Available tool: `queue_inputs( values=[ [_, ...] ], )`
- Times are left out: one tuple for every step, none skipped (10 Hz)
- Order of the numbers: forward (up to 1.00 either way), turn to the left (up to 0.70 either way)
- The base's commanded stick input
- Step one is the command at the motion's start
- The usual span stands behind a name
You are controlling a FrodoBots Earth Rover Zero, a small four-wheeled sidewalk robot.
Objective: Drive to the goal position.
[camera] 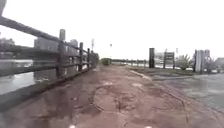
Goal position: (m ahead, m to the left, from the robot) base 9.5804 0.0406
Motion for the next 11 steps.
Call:
queue_inputs(
  values=[
    [1.0,-0.24],
    [1.0,-0.16],
    [1.0,-0.02],
    [1.0,0.12],
    [1.0,0.12],
    [1.0,0.12],
    [1.0,0.12],
    [1.0,0.12],
    [1.0,0.12],
    [1.0,0.12],
    [1.0,0.12]
  ],
)
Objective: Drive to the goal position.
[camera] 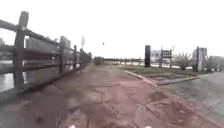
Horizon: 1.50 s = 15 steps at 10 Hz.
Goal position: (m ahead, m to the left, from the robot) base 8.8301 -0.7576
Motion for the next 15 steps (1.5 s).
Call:
queue_inputs(
  values=[
    [1.0,0.12],
    [1.0,0.12],
    [1.0,0.12],
    [1.0,0.12],
    [1.0,0.12],
    [1.0,0.04],
    [1.0,-0.28],
    [1.0,-0.28],
    [1.0,-0.28],
    [1.0,-0.28],
    [1.0,-0.28],
    [1.0,-0.28],
    [1.0,-0.28],
    [1.0,-0.28],
    [1.0,-0.28]
  ],
)
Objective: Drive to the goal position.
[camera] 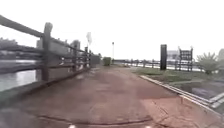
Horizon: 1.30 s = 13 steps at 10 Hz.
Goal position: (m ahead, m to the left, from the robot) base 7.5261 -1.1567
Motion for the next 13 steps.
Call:
queue_inputs(
  values=[
    [1.0,-0.28],
    [1.0,-0.18],
    [1.0,-0.06],
    [1.0,0.06],
    [1.0,0.12],
    [1.0,0.12],
    [1.0,0.12],
    [1.0,0.12],
    [1.0,0.12],
    [1.0,0.12],
    [1.0,0.12],
    [1.0,0.12],
    [1.0,0.12]
  ],
)
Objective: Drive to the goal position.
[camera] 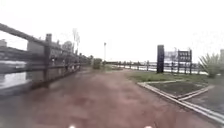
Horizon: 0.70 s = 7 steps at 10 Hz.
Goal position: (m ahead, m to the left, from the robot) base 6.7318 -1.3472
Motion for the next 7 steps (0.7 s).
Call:
queue_inputs(
  values=[
    [1.0,0.12],
    [1.0,0.12],
    [1.0,0.12],
    [1.0,0.12],
    [1.0,0.12],
    [1.0,0.12],
    [1.0,0.12]
  ],
)
